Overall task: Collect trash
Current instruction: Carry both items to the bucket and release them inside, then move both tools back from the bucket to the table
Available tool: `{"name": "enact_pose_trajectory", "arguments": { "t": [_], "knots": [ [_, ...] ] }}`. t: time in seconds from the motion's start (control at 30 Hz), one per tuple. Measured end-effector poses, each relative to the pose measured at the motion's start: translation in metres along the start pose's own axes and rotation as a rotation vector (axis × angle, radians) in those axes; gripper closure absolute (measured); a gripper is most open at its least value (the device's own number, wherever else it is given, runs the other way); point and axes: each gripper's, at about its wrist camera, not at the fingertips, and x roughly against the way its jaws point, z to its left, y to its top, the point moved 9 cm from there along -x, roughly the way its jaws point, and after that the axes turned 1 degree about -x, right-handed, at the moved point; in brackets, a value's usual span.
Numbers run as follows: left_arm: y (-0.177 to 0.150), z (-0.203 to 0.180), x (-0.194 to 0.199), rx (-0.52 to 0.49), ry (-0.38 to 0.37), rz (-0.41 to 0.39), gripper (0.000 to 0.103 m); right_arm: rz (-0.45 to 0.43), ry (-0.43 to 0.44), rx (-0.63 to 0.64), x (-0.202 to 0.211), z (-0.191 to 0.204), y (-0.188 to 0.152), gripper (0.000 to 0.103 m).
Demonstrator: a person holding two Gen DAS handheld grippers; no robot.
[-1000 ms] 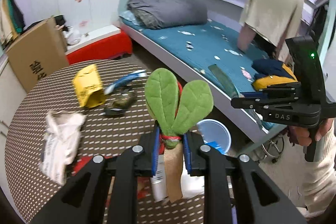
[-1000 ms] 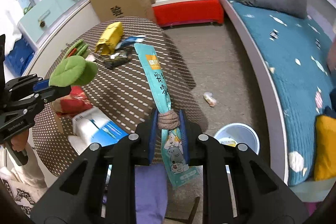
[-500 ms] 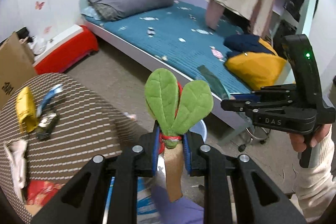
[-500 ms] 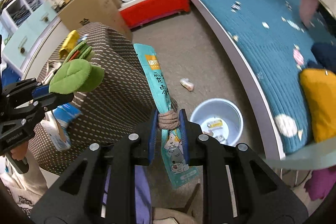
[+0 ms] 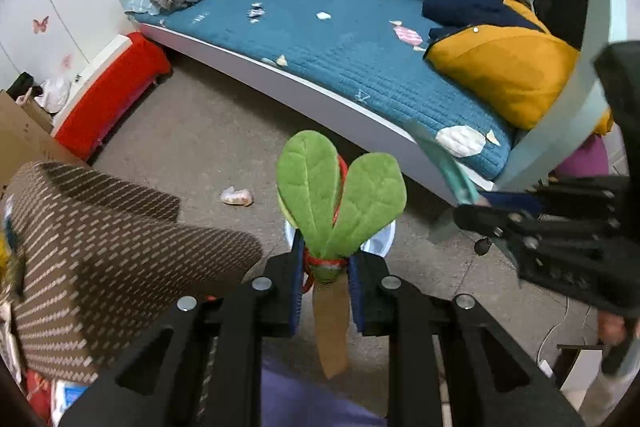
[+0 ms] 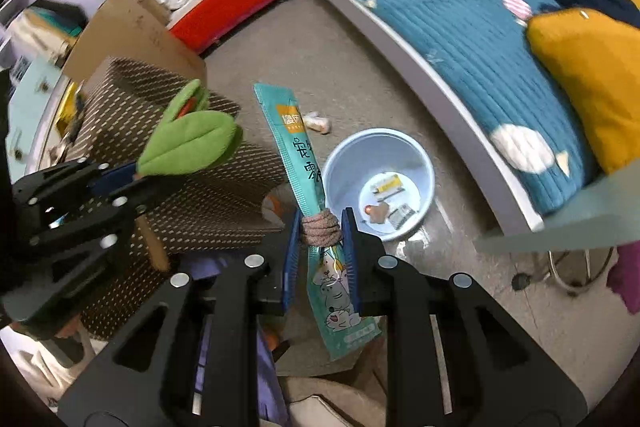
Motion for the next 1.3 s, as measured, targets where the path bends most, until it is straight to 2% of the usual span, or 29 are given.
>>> {"name": "enact_pose_trajectory", "arguments": {
  "t": [0.03, 0.07, 0.1, 0.17, 0.3, 0.53, 0.57, 0.6, 0.63, 0.7, 1.07, 1.3],
  "knots": [
    [0.006, -0.003, -0.006, 0.004, -0.008, -0.008, 0.077, -0.002, -0.01, -0.015, 0.001, -0.005, 0.001, 0.082],
    [0.011, -0.005, -0.011, 0.009, -0.004, -0.017, 0.051, -0.007, -0.016, -0.027, 0.002, -0.011, 0.003, 0.082],
    [0.017, -0.005, -0.013, 0.014, -0.002, -0.037, 0.031, -0.013, -0.018, -0.034, 0.003, -0.014, 0.004, 0.082],
    [0.021, -0.003, -0.015, 0.024, -0.008, -0.073, 0.03, -0.022, -0.032, -0.042, 0.004, -0.018, 0.007, 0.082],
    [0.01, 0.013, -0.021, 0.067, -0.031, -0.015, 0.03, -0.004, -0.047, -0.036, -0.007, -0.021, 0.01, 0.082],
    [-0.006, 0.053, -0.016, 0.145, 0.007, -0.001, 0.03, 0.038, -0.061, -0.009, -0.047, 0.001, 0.03, 0.079],
    [-0.007, 0.056, -0.014, 0.156, -0.002, -0.001, 0.03, 0.029, -0.068, -0.015, -0.05, 0.004, 0.036, 0.075],
    [-0.008, 0.058, -0.014, 0.159, -0.004, -0.002, 0.03, 0.023, -0.077, -0.02, -0.053, 0.006, 0.042, 0.05],
    [-0.008, 0.06, -0.012, 0.16, 0.001, -0.005, 0.03, 0.02, -0.09, -0.02, -0.054, 0.007, 0.046, 0.03],
    [-0.009, 0.062, -0.011, 0.158, 0.016, -0.011, 0.03, -0.016, -0.104, -0.018, -0.051, 0.01, 0.054, 0.03],
    [-0.009, 0.055, -0.004, 0.133, 0.003, -0.023, 0.03, 0.004, -0.162, -0.012, -0.033, -0.001, 0.035, 0.03],
    [-0.008, 0.042, 0.036, 0.111, -0.035, -0.081, 0.03, -0.089, -0.173, 0.027, 0.012, 0.011, 0.034, 0.03]
  ]
}}
